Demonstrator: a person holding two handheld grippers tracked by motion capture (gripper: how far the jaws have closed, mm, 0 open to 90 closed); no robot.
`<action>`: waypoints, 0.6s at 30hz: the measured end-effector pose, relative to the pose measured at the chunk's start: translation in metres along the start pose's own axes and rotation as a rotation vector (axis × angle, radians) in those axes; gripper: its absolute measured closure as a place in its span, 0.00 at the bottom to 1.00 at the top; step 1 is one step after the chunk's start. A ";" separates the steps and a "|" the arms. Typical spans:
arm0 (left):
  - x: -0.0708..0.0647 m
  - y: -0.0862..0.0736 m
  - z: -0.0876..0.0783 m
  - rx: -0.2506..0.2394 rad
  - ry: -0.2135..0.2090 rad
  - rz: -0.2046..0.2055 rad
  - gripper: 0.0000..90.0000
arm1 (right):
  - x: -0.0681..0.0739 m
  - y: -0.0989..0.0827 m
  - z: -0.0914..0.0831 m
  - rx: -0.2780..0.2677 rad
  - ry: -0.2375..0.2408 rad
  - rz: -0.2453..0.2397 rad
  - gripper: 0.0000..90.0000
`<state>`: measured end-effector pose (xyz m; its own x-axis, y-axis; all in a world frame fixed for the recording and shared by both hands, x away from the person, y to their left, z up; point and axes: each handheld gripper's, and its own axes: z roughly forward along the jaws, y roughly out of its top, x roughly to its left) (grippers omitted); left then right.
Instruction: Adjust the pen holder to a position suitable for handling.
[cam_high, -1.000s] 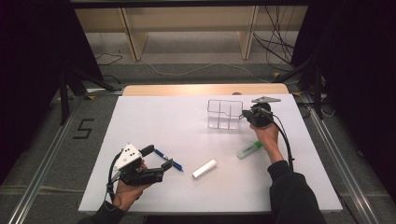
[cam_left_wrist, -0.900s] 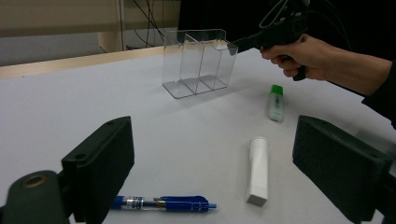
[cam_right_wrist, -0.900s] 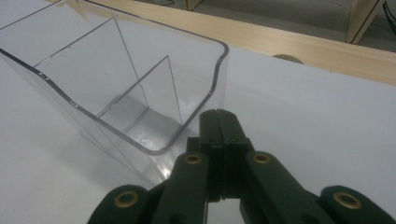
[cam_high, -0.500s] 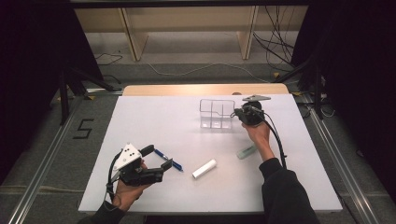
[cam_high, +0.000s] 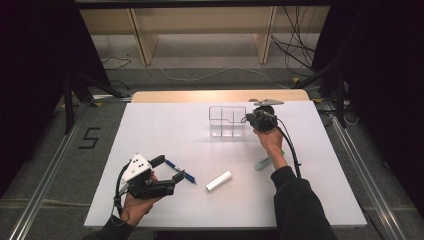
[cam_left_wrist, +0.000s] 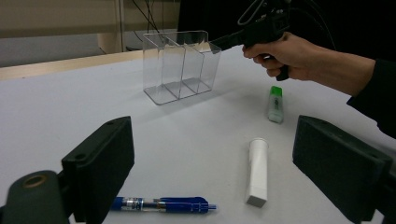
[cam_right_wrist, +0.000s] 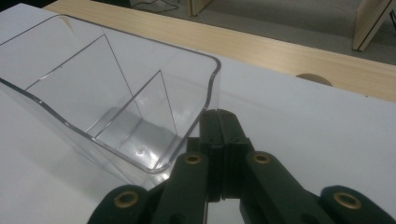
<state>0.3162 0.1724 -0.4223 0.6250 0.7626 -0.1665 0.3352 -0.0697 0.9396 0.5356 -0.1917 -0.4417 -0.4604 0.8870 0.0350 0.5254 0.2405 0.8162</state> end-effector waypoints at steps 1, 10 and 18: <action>0.000 0.000 0.000 -0.001 -0.001 -0.001 0.14 | 0.001 0.001 0.000 -0.001 -0.001 0.003 1.00; 0.000 0.000 0.000 0.001 -0.001 0.000 0.14 | 0.003 0.003 0.003 -0.004 0.001 0.001 1.00; 0.000 0.000 0.000 0.000 -0.002 0.001 0.14 | 0.004 0.004 0.005 -0.006 -0.005 0.010 1.00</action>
<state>0.3161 0.1721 -0.4222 0.6265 0.7615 -0.1661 0.3347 -0.0704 0.9397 0.5392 -0.1856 -0.4411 -0.4516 0.8913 0.0404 0.5255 0.2291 0.8194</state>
